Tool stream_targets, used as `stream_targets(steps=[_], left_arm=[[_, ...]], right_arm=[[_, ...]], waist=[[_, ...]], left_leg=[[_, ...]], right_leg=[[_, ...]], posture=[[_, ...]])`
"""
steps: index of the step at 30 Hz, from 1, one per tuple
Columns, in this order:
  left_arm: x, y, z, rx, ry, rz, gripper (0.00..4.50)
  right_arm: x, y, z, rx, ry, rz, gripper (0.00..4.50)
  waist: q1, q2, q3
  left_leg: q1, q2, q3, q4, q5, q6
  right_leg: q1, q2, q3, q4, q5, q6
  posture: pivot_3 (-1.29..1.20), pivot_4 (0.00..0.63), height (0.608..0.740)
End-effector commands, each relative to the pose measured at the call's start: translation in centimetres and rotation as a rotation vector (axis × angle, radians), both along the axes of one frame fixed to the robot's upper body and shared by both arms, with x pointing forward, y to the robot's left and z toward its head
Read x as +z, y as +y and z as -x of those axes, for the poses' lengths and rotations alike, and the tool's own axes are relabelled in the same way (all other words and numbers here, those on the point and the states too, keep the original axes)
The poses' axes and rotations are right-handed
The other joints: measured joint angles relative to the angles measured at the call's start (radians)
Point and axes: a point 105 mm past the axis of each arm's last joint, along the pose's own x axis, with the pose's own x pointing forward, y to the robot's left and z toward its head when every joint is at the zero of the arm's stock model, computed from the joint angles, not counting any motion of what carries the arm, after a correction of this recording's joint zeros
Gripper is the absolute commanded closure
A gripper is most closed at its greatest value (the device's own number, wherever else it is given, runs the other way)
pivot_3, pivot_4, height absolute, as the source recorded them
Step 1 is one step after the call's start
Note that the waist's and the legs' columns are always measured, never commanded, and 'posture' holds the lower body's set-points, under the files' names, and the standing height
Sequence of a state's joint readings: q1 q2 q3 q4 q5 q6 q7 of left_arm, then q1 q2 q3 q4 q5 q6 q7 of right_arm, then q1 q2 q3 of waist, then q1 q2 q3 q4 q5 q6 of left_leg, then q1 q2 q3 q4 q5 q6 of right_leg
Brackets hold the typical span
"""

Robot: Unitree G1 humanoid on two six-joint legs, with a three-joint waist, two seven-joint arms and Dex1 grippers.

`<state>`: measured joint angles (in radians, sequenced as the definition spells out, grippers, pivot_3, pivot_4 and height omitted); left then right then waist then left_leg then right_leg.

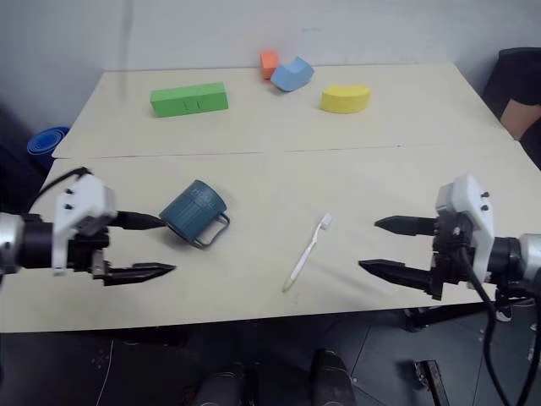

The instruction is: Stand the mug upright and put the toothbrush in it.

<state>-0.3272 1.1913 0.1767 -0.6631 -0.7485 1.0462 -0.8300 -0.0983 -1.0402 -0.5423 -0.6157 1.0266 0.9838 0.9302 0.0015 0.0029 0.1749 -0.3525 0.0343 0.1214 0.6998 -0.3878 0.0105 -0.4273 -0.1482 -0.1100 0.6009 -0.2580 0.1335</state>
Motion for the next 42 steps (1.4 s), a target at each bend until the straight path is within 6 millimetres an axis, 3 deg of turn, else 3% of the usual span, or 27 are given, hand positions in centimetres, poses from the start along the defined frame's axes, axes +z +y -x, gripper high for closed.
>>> stream_targets(steps=[1, 5, 13, 20, 24, 36, 42], left_arm=[[-1.9, -0.4, -2.3, 0.119, -0.012, -0.073, 0.04], [-2.9, -2.4, -3.8, 0.133, 0.000, -0.052, 0.04], [-3.6, -4.2, -6.8, 0.237, -0.082, -0.082, 0.04], [-5.3, -3.0, -8.8, 0.288, -0.153, -0.198, 0.04], [-5.5, -2.6, -9.5, 0.300, -0.162, -0.196, 0.87], [-4.4, -2.7, -10.3, 0.338, -0.160, -0.094, 4.31], [0.1, -4.5, -11.7, 0.253, -0.189, 0.129, 4.46]], right_arm=[[0.7, 1.0, 0.4, 0.017, -0.034, -0.021, 0.00], [0.8, 1.0, 0.5, -0.003, -0.045, -0.019, 0.00], [1.3, 0.8, 1.0, -0.032, -0.063, -0.033, 0.00], [0.8, 0.4, 1.2, -0.069, -0.074, -0.039, 0.00], [0.7, 0.3, 1.3, -0.076, -0.076, -0.040, 0.00], [0.1, -0.1, 1.6, -0.072, -0.071, -0.002, 0.00], [0.5, -0.2, 1.6, -0.061, -0.078, -0.007, 0.00]], waist=[[0.003, 0.000, 0.000], [0.020, -0.003, 0.001], [0.026, -0.008, 0.002], [0.026, -0.008, 0.002], [0.026, -0.009, 0.002], [0.028, -0.009, 0.002], [0.030, -0.010, 0.002]], left_leg=[[0.000, -0.001, 0.000, 0.000, 0.000, 0.000], [-0.001, -0.001, 0.000, 0.001, 0.000, 0.000], [-0.002, -0.002, -0.001, 0.003, 0.001, 0.001], [-0.002, -0.001, -0.001, 0.004, 0.001, 0.001], [-0.002, -0.001, -0.001, 0.004, 0.001, 0.001], [-0.002, -0.001, -0.001, 0.005, 0.001, 0.002], [-0.004, -0.001, -0.002, 0.009, 0.001, 0.002]], right_leg=[[0.000, 0.000, 0.000, 0.000, 0.000, 0.000], [0.000, 0.000, 0.000, -0.001, 0.000, 0.000], [0.001, 0.000, 0.001, -0.001, 0.000, 0.000], [0.001, 0.000, 0.001, -0.001, 0.000, 0.000], [0.001, 0.000, 0.001, -0.001, 0.000, 0.000], [0.001, 0.000, 0.001, -0.001, 0.000, 0.000], [0.002, 0.000, 0.000, 0.000, 0.000, 0.000]], posture=[[0.00, 0.150, 0.740], [0.00, 0.150, 0.740], [0.00, 0.150, 0.740], [0.00, 0.150, 0.740], [0.00, 0.150, 0.740], [0.00, 0.150, 0.740], [0.00, 0.150, 0.740]])
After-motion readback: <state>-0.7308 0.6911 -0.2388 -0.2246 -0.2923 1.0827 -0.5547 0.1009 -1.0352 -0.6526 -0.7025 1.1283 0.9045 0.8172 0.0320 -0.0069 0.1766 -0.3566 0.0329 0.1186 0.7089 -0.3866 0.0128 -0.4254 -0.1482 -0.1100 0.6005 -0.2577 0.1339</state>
